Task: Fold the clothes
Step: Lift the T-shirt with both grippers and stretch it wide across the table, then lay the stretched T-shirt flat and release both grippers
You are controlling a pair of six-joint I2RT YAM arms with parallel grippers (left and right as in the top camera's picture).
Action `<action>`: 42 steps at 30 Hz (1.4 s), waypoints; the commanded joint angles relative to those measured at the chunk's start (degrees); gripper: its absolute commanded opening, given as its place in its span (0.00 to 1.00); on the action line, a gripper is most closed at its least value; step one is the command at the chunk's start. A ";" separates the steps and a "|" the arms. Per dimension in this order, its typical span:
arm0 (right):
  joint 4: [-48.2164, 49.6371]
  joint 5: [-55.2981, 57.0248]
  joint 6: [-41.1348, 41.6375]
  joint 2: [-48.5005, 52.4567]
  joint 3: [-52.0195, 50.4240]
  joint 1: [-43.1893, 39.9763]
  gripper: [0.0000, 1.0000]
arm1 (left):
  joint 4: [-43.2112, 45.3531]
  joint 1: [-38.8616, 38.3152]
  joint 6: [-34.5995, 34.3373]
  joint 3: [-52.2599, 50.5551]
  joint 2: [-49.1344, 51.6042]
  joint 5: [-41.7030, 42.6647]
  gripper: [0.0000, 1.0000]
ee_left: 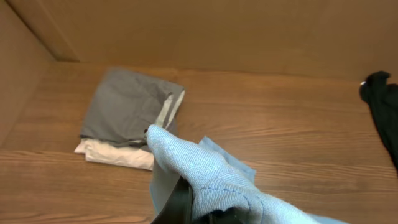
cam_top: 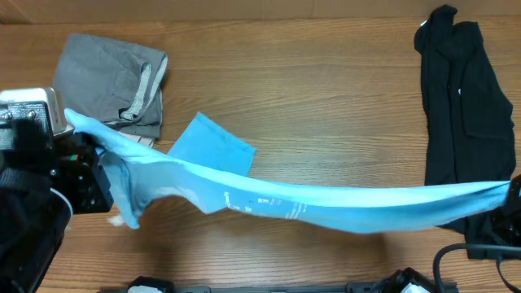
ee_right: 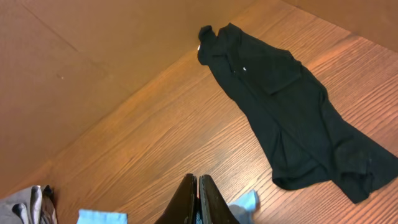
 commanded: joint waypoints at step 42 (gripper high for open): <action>62.55 13.46 4.17 72.22 0.90 25.55 0.04 | 73.16 0.92 -5.75 0.42 69.55 -8.52 0.04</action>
